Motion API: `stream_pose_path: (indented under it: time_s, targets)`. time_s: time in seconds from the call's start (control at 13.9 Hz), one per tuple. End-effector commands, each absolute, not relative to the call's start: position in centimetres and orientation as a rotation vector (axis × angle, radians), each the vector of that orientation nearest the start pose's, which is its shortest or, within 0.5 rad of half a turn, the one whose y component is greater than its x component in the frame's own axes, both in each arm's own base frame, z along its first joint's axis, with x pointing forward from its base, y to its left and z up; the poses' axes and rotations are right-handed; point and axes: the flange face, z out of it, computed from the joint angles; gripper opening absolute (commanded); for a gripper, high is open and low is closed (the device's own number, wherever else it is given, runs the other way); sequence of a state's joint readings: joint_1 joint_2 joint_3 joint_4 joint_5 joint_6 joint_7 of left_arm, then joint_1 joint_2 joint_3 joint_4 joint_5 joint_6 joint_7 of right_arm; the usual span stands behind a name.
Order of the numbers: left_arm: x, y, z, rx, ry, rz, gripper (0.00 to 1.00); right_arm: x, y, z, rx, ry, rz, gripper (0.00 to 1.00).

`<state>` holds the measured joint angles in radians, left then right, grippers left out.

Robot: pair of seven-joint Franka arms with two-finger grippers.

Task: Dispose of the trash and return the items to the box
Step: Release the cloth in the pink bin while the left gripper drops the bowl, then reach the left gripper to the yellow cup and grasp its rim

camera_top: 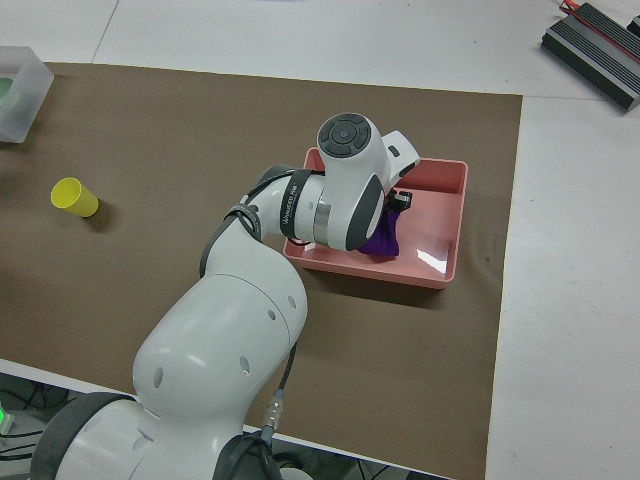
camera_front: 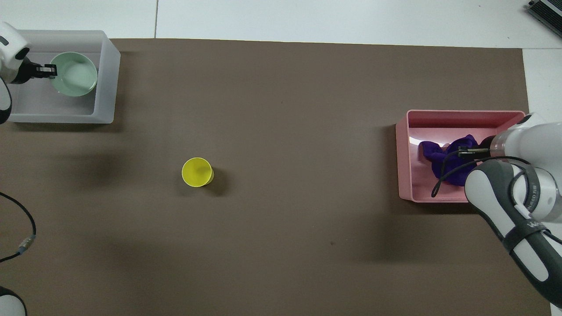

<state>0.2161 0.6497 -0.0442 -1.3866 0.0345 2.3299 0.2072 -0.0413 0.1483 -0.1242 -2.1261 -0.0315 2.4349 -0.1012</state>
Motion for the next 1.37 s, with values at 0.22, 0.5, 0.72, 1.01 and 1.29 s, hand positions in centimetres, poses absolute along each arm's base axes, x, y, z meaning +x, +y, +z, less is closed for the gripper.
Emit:
stream_pose_path:
  time_s: [0.22, 0.5, 0.72, 1.01, 1.29]
  targets:
    - [70.3, 7.8, 46.4, -3.052, 0.195, -0.356, 1.00, 57.7, -4.8, 42.9, -3.171, 0.167, -0.238, 1.00]
    - [64.3, 0.3, 48.5, -3.065, 0.313, -0.263, 1.00, 56.4, -5.2, 51.7, -3.160, 0.193, -0.148, 1.00]
    - [62.6, -6.1, 46.8, -3.082, 0.328, -0.230, 1.00, 55.4, -5.7, 57.2, -3.145, 0.220, -0.084, 1.00]
    - [57.8, -13.1, 42.6, -3.108, 0.301, -0.249, 1.00, 54.1, -5.5, 61.6, -3.143, 0.221, -0.004, 1.00]
    - [53.3, -17.3, 38.9, -3.118, 0.336, -0.236, 1.00, 52.7, -5.4, 65.2, -3.141, 0.223, 0.003, 1.00]
